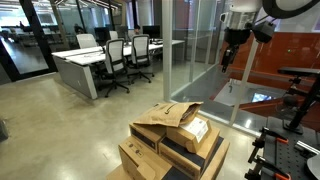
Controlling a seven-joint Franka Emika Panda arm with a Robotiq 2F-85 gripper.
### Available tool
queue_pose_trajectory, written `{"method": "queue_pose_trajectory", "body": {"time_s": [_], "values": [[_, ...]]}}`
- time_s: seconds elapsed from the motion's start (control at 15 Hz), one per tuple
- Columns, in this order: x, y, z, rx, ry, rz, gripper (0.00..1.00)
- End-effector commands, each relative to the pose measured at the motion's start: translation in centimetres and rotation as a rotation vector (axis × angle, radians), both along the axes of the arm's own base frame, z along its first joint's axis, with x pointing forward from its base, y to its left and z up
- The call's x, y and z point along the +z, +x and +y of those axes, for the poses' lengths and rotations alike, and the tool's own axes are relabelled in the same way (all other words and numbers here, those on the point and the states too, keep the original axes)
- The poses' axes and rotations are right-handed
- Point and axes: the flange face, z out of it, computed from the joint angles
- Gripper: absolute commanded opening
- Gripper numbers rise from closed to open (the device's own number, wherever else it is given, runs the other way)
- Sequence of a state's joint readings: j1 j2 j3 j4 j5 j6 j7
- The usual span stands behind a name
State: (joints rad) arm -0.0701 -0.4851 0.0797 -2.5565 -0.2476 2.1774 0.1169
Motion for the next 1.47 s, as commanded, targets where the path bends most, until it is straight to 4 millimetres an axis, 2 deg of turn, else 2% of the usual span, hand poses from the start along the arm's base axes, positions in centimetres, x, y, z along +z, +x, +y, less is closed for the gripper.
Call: {"method": "queue_pose_trajectory", "body": {"time_s": [0.0,0.33,0.6,1.4], "values": [[0.0,-0.8,-0.1,0.019,0.018,0.019,1.00],[-0.5,-1.4,-0.4,0.035,0.014,0.038,1.00],[-0.8,-2.6,-0.9,0.059,0.013,0.052,1.00],[-1.3,-9.6,-3.3,0.148,0.000,0.118,1.00]]}}
